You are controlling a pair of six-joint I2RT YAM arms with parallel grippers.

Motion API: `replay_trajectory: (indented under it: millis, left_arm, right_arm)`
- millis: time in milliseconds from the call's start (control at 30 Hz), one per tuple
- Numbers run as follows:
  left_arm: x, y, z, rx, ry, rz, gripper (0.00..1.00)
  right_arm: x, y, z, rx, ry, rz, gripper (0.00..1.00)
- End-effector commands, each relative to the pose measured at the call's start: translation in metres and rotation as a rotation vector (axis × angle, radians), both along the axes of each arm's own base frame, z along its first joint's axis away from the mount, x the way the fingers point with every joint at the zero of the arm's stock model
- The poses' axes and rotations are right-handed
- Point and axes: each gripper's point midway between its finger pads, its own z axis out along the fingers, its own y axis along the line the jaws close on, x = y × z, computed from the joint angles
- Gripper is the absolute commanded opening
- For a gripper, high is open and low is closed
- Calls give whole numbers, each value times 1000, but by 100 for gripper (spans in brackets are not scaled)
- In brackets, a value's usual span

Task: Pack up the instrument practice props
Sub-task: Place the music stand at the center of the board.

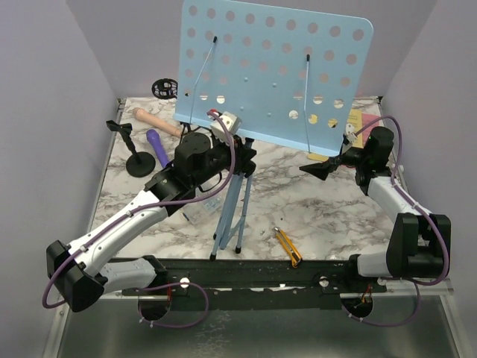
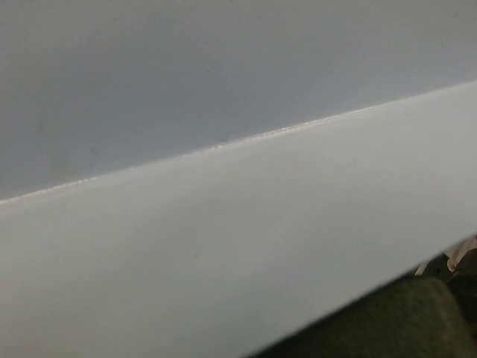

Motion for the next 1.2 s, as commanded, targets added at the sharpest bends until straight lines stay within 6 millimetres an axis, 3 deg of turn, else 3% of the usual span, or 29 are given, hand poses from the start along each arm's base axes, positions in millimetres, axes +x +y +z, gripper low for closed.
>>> replay_trajectory:
  millis: [0, 300, 533, 1167]
  left_arm:
    - [-1, 1, 128, -272, -255, 6, 0]
    - [33, -29, 116, -182, -222, -4, 0]
    - [54, -43, 106, -159, -157, -13, 0]
    - [88, -51, 67, -184, 19, -13, 0]
  right_arm:
    - [-2, -2, -7, -1, 8, 9, 85]
    - [-2, -8, 0, -6, -22, -15, 85]
    - [10, -28, 1, -30, -43, -101, 85]
    - [40, -85, -25, -43, 27, -285, 85]
